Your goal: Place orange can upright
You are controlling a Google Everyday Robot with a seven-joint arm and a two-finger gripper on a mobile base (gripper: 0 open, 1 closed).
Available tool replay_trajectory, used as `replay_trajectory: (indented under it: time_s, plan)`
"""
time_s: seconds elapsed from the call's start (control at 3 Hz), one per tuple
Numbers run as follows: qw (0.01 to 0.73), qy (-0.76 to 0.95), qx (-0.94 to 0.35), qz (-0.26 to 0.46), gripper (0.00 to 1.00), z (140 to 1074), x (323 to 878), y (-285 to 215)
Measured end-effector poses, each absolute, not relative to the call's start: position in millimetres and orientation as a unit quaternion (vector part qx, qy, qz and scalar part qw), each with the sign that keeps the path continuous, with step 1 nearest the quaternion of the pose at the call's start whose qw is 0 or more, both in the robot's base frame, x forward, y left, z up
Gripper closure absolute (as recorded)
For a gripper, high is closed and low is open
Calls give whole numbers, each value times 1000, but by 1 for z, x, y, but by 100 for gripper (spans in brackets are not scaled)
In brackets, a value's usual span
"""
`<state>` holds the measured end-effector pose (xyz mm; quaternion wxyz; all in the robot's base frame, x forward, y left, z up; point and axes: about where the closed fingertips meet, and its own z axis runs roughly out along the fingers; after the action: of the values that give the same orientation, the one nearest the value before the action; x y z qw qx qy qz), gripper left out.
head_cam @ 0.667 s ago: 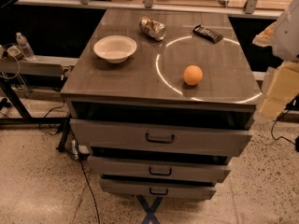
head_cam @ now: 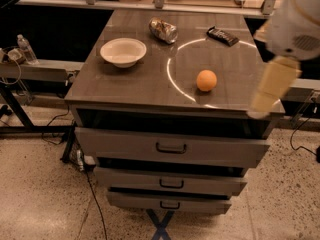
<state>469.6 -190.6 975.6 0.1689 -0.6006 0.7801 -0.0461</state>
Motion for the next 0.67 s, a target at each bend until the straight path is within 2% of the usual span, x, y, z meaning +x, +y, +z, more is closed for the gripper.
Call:
replay_trajectory:
  time_s: [0.67]
  plan:
    - [240,774,-584,-57,0,979,634,-91]
